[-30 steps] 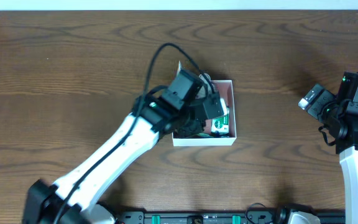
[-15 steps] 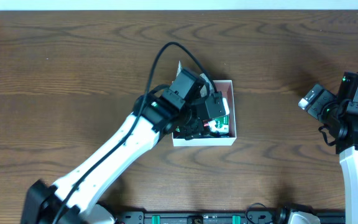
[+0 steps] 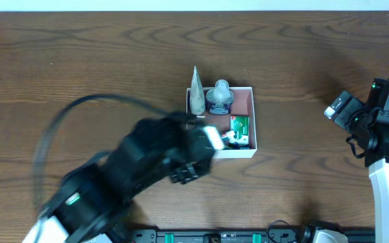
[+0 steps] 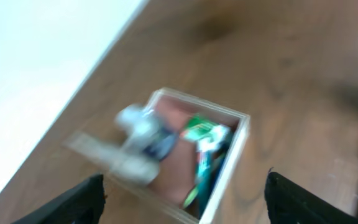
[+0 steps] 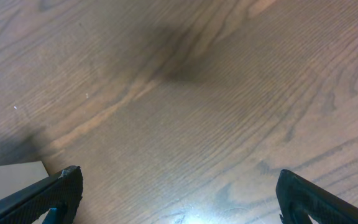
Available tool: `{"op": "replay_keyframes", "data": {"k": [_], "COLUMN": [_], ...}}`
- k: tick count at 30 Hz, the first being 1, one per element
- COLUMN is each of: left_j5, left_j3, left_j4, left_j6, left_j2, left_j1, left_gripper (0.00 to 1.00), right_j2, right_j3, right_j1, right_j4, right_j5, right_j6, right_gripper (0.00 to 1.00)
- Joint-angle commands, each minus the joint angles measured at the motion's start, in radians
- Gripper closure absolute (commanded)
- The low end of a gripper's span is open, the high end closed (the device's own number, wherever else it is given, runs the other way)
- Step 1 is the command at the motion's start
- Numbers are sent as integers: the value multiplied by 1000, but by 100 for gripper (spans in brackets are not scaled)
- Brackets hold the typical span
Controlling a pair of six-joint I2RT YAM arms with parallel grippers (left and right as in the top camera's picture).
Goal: Pack container
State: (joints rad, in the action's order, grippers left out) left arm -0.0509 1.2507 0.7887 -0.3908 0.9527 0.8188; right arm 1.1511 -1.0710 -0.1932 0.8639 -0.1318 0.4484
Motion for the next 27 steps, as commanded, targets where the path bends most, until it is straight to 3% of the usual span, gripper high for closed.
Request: {"op": "replay_keyframes", "data": {"k": [1,5,12,21,27], "left_j5": [296,396,412,407,339], "left_j3": [-3,-3,-6,-70,-103], "left_j4": [51,154,282,268,180], "left_j6": [187,280,385,439,453], "left_j2": [-86,-157,-171,-171,-171], "left_j1": [-34,-100,-235,-440,-484], "left_gripper": [16,15,15,14,14], "right_j2": [-1,-1,-1,-1,-1], "right_j3": [-12,-13,-13,-13,-13], "right_j1": [-6,-6,-6,-6,-6], "right_j4": [1,1,1,1,1], "right_j5": [-14,-14,-14,-14,-14], "right_j6": [15,15,15,15,15], "right_gripper": [1,1,1,1,1]}}
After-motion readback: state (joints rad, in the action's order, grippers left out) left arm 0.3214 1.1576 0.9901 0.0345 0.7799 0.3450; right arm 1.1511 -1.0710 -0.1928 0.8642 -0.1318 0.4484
